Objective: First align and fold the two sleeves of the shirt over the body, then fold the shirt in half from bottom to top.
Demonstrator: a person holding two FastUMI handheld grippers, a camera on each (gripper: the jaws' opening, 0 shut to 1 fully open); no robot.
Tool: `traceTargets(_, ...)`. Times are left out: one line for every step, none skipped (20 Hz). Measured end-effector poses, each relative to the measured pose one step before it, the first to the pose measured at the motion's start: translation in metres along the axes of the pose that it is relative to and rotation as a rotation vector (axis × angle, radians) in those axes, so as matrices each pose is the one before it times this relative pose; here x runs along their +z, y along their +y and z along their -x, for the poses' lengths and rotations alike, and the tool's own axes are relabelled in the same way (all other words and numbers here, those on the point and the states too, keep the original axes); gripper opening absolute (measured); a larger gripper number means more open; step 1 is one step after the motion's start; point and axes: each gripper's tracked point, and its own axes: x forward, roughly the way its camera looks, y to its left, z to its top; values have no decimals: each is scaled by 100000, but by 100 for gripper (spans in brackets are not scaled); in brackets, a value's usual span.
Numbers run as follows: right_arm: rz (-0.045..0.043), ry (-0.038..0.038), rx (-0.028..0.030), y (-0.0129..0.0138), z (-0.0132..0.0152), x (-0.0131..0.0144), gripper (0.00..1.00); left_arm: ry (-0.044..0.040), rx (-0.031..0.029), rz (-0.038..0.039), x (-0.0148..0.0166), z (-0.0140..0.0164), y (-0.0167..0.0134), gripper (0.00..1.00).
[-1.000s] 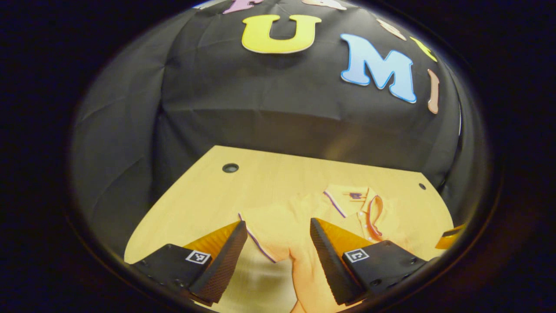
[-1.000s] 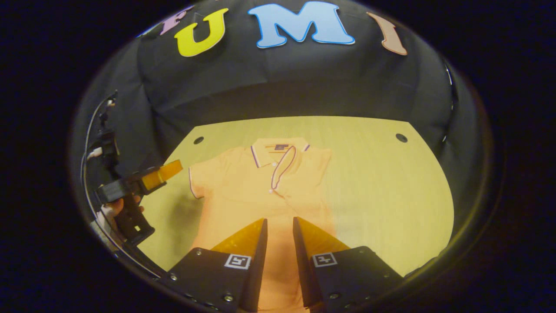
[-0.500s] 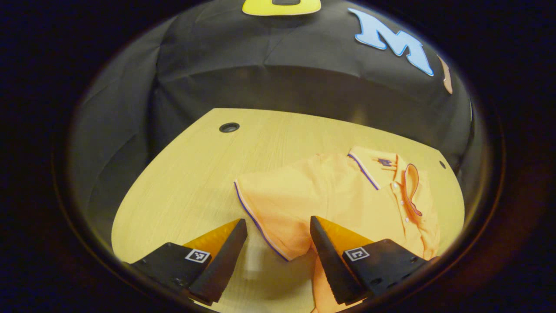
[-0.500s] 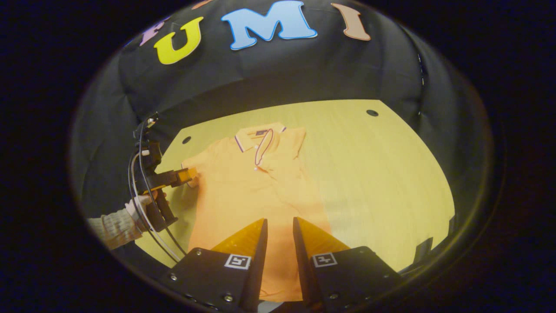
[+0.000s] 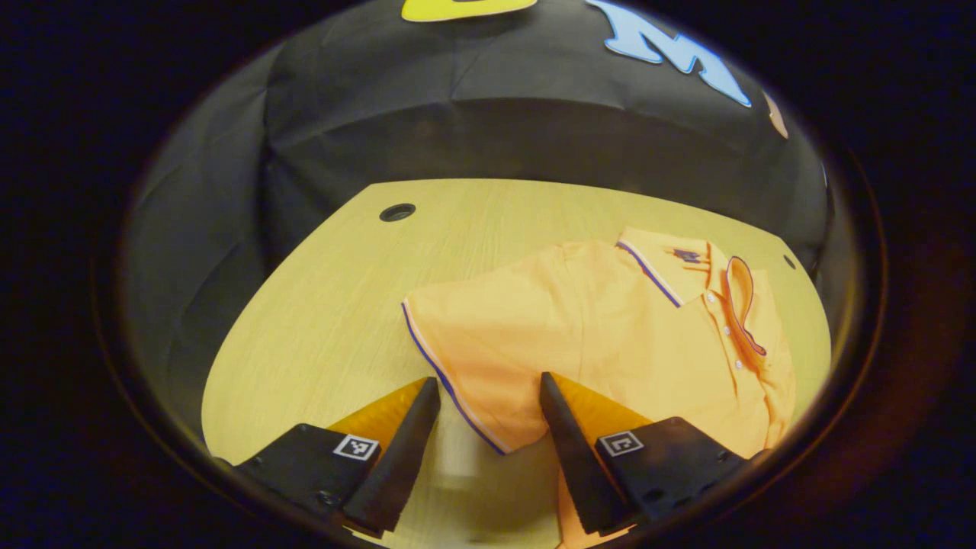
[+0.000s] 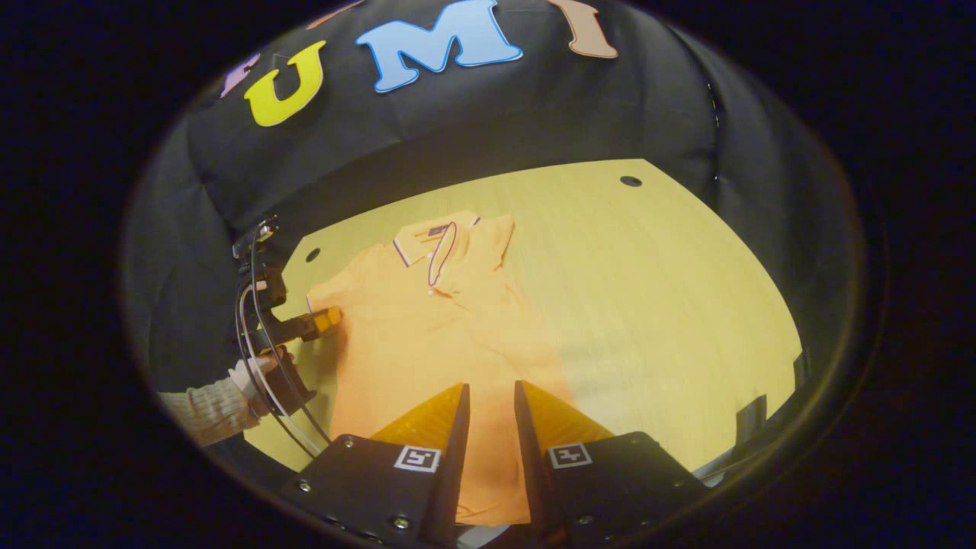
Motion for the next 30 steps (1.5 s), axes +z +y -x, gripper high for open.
traceTargets(-788,104,275,113,-51,-51,37,100,-283,-309,12,-42,-117,82)
traceTargets(-568,-185,373,49,5,176,37,-260,-953,-294,101,-55,-189,70)
traceTargets(-155,147,123,60,-114,-158,37,-80,-229,-336,49,-110,-68,58)
traceTargets(165,222,119,24,-45,-46,37,-374,-501,-46,123,-120,-240,40)
traceTargets(301,126,231,66,-71,-34,37,305,331,-416,-60,-89,41,22)
traceTargets(343,351,181,29,-21,-64,37,102,-121,-1189,108,14,-28,15)
traceTargets(277,445,206,86,-74,-213,37,405,-172,-982,117,-27,-33,11)
traceTargets(42,309,267,60,-53,-87,32,92,-737,-962,101,21,-163,7)
traceTargets(-129,350,286,34,-16,-113,37,596,-482,-1747,60,-99,-115,7)
traceTargets(-267,149,226,-3,-13,0,37,925,-103,-2712,82,-72,-50,7)
traceTargets(-307,157,289,32,1,-138,37,514,-103,-2824,249,51,-174,7)
traceTargets(-499,204,119,-29,14,6,37,-1019,358,-2607,797,90,-175,7)
traceTargets(-663,180,206,24,-17,-95,37,-2394,758,-2431,1009,150,-197,7)
traceTargets(-677,-98,245,-5,96,84,37,-2758,176,-2347,1197,338,-371,7)
traceTargets(-446,-100,147,-6,-78,-12,37,-2472,-687,-2457,1076,441,-815,7)
traceTargets(-185,32,19,-50,-3,-32,37,-2114,-1347,-2598,1062,206,-962,7)
traceTargets(-220,-36,15,-14,-24,-21,37,-1953,-1812,-2356,1036,117,-1149,7)
traceTargets(-326,1,99,-31,-9,66,37,-1608,-1785,-1940,959,15,-1134,7)
traceTargets(-505,213,-15,-16,-42,-119,37,-1240,-2260,-1484,754,-13,-1419,7)
traceTargets(-525,50,19,-64,-4,-59,37,-773,-2625,-1002,720,18,-1442,7)
traceTargets(-471,31,-187,-159,58,-72,37,-450,-2414,-822,480,2,-1425,7)
traceTargets(-335,-38,-182,-211,83,31,37,-285,-2008,-840,413,-119,-1297,7)
traceTargets(-293,-117,-307,-229,46,-187,37,-80,-1956,-902,352,-108,-1264,7)
traceTargets(-453,-210,-304,-320,218,6,37,286,-1926,-756,138,-146,-1226,7)
traceTargets(-623,-339,-267,-223,91,-1,37,594,-1944,-721,-66,-168,-1137,7)
traceTargets(-856,-525,-313,-313,131,108,37,874,-2003,-390,-54,-125,-1110,7)
traceTargets(-1025,-505,-321,-251,24,-101,37,814,-1667,-127,-207,-235,-1012,7)
traceTargets(-1073,-91,-281,-462,230,-106,37,578,-847,-92,-78,-169,-691,7)
traceTargets(-1023,-47,-396,-306,47,-116,37,313,-463,152,-155,-304,-374,9)
traceTargets(-1063,-134,-486,-305,234,-246,37,342,-276,687,-28,30,-352,10)
